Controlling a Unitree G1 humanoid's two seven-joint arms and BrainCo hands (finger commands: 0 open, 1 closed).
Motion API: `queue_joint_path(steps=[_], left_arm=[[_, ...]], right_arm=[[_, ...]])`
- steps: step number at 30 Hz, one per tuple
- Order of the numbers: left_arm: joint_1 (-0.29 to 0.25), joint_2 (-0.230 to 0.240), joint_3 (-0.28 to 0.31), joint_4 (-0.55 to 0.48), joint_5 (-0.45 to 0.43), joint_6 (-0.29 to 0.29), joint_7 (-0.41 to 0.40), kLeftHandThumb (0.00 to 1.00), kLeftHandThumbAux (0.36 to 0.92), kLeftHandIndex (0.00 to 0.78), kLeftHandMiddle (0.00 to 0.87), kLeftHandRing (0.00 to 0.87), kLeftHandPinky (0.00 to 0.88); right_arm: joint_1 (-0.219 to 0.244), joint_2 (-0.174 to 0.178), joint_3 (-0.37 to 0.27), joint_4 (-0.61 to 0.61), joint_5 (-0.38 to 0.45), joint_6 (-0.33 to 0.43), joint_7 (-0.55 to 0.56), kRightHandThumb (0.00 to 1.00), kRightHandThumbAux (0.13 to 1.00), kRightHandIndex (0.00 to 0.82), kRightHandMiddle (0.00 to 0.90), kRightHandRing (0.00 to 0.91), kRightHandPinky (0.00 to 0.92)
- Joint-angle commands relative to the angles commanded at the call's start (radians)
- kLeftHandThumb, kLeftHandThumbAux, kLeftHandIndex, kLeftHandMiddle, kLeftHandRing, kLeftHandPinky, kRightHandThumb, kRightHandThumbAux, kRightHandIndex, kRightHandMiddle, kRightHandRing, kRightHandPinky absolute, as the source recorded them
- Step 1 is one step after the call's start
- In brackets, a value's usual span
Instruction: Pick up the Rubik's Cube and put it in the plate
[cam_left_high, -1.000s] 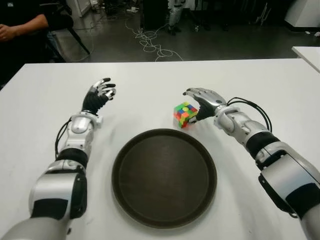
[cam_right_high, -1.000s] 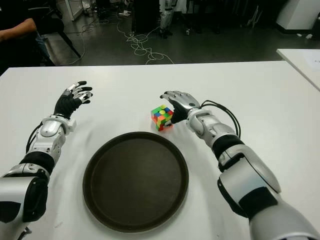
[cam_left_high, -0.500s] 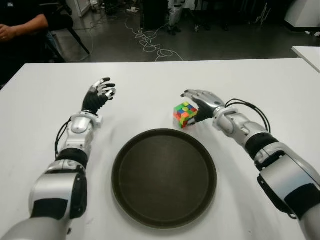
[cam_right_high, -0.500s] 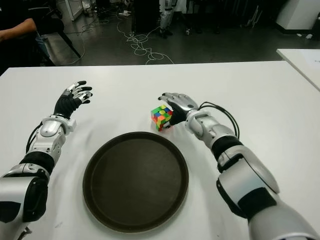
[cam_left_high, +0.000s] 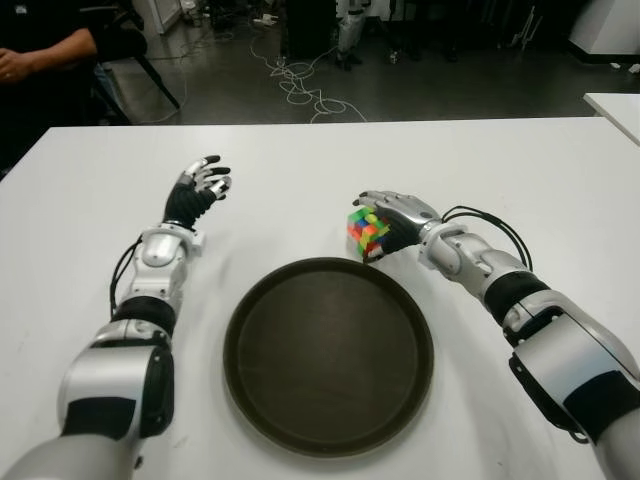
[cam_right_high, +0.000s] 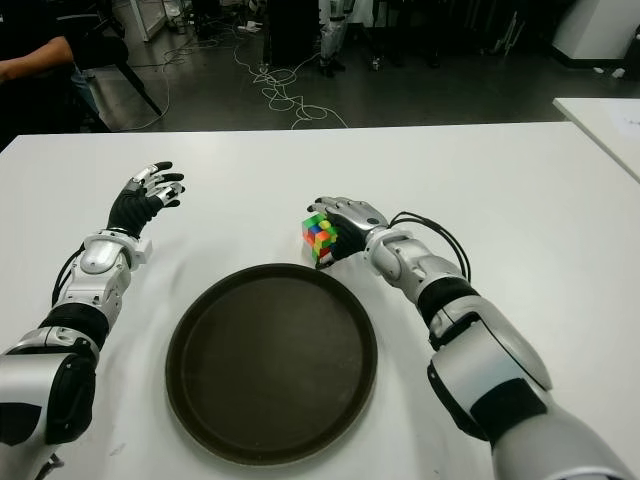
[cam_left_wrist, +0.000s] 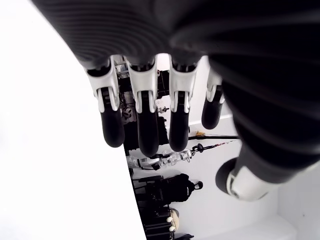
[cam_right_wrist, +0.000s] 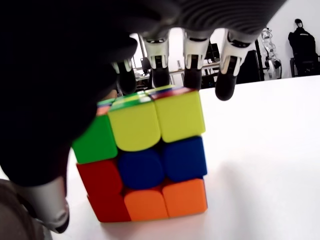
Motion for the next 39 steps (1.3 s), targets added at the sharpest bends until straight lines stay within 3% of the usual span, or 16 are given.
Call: queue_joint_path(steps=[7,26,39], left_arm=[[-0.001,0.0,0.003,0.003,-0.004,0.002,-0.005,0.16,0.651,0.178,0.259,0.25,0.251],[0.001,0.002,-0.002,-0.002,0.0,-0.005,-0.008,0.176,0.626,0.183,0.258,0.243,0.238],[0.002,0.005,-0.005,-0.008,0.002,0.006,-0.007,0.151,0.661,0.173,0.257,0.248,0.263]], right_arm=[[0.002,0.004,0.002,0.004,-0.003,0.005,-0.004,0.0,0.699,0.074,0.077,0.098,0.126],[0.005,0.005,0.002,0.003,-0.002,0.002,-0.009,0.0,0.687,0.086,0.081,0.103,0.125],[0.0,0.006,0.003,0.017,-0.004,0.016,-0.006,0.0,0.691,0.114,0.11,0.127,0.129]])
